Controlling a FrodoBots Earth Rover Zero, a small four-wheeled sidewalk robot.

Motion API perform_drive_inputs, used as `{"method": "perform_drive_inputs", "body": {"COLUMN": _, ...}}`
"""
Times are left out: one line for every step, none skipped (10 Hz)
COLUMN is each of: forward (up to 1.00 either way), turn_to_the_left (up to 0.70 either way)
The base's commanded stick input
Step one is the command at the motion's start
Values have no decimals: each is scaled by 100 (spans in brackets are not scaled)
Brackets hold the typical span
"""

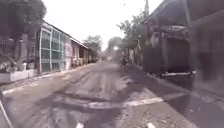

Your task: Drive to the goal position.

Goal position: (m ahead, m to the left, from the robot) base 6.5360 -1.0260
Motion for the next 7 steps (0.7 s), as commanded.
{"method": "perform_drive_inputs", "body": {"forward": 70, "turn_to_the_left": 1}}
{"method": "perform_drive_inputs", "body": {"forward": 70, "turn_to_the_left": 1}}
{"method": "perform_drive_inputs", "body": {"forward": 70, "turn_to_the_left": 1}}
{"method": "perform_drive_inputs", "body": {"forward": 70, "turn_to_the_left": 1}}
{"method": "perform_drive_inputs", "body": {"forward": 70, "turn_to_the_left": 1}}
{"method": "perform_drive_inputs", "body": {"forward": 70, "turn_to_the_left": 1}}
{"method": "perform_drive_inputs", "body": {"forward": 70, "turn_to_the_left": 1}}
